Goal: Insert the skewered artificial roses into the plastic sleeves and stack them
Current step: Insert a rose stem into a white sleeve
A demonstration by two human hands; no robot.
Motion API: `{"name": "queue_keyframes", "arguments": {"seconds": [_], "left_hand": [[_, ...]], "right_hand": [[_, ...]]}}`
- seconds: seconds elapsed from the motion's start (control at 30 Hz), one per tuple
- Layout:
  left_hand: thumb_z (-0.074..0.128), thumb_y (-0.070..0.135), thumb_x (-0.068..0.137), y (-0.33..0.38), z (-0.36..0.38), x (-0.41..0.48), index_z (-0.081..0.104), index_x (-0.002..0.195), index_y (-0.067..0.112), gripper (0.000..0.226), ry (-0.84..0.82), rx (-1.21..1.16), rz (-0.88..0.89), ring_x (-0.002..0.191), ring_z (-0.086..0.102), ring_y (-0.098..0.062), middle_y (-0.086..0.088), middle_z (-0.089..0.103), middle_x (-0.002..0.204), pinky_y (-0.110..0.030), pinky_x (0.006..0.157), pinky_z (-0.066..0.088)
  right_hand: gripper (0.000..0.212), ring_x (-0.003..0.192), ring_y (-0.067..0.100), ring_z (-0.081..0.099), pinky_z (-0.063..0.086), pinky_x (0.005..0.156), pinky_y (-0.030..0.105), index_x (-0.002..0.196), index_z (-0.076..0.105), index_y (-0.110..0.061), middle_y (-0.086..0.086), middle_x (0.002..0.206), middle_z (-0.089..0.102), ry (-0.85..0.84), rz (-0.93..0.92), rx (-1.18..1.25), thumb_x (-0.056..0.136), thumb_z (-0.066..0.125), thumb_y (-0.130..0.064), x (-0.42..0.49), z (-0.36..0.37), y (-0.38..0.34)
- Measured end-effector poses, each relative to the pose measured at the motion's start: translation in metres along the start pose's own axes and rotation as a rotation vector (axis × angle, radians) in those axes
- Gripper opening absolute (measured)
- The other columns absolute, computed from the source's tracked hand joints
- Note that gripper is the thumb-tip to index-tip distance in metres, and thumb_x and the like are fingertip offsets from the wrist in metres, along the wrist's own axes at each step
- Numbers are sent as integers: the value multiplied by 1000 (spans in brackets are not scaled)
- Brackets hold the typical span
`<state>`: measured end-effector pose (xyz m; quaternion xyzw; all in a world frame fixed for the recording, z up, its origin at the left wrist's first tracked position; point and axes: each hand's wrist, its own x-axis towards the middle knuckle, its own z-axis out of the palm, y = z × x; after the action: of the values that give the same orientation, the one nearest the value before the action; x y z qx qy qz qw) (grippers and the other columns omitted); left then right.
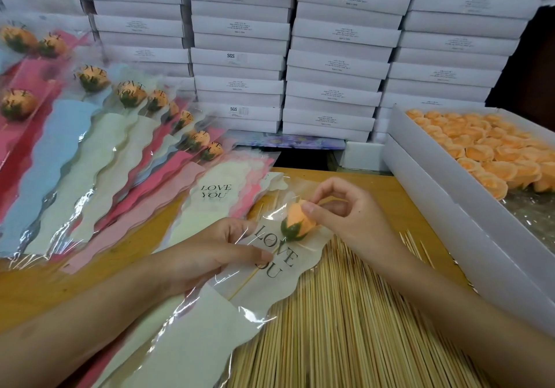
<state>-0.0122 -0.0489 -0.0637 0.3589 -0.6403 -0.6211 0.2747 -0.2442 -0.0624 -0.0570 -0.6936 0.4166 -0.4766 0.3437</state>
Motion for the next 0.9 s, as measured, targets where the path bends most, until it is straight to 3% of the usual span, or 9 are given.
{"name": "queue_keyframes", "arguments": {"seconds": [0.07,0.17,0.23,0.33,0.43,0.57,0.7,0.8,0.9], "left_hand": [[67,12,88,0,0,1,74,101,8,14,27,-12,-10,87,71,-25,-15,73,101,-30,76,56],[76,41,77,-2,4,1,66,113,2,54,144,4,-21,98,61,-34,-18,68,112,-38,88,37],[74,46,69,-5,3,2,64,119,6,64,200,-54,-63,112,61,-33,-11,69,117,-57,113,28],[63,42,80,-2,6,4,71,113,12,45,152,-60,-71,112,64,-16,-3,72,115,-28,102,44],[72,37,81,-5,4,5,76,103,18,30,190,-90,-60,112,64,-9,4,74,108,-18,95,44],[83,57,58,-13,-1,8,68,115,15,72,280,-58,-80,119,53,-44,-28,62,122,-43,114,31],[80,62,48,-18,-5,8,75,97,33,57,271,-87,-81,115,61,-18,3,73,109,-34,101,42],[82,59,51,-19,-6,12,74,105,19,67,253,-70,-58,120,58,-29,-7,72,113,-43,111,35],[77,53,60,-18,-8,12,74,105,18,57,251,-71,-62,114,62,-21,-4,73,111,-32,108,40]], "right_hand": [[16,78,11,72,57,75,27,84,61,-17,-5,85,74,19,7,-3,83,73,-26,0,0,1],[19,76,8,70,55,70,23,83,60,-8,-4,85,71,53,-8,-31,84,74,-21,1,-1,0],[17,75,0,67,51,66,13,83,59,-6,-9,83,71,46,-22,-39,85,72,-17,1,0,-1],[15,73,-1,68,50,64,11,86,59,-5,-10,82,73,25,-7,-27,88,69,-16,1,1,-3],[16,78,10,72,55,72,20,87,56,-5,1,84,75,-5,23,10,91,65,-17,1,2,-4],[13,81,15,73,55,81,28,85,53,-12,3,83,76,-47,50,51,94,61,-17,0,1,-5],[13,76,10,71,54,74,24,88,49,-15,1,85,77,-96,84,52,97,56,-21,-1,1,-6],[13,73,4,69,50,71,16,89,47,-16,0,85,77,-118,107,70,99,53,-22,-2,1,-8],[13,75,1,69,46,71,9,89,47,-15,-1,83,77,-127,122,78,101,49,-20,-2,2,-9]]}}
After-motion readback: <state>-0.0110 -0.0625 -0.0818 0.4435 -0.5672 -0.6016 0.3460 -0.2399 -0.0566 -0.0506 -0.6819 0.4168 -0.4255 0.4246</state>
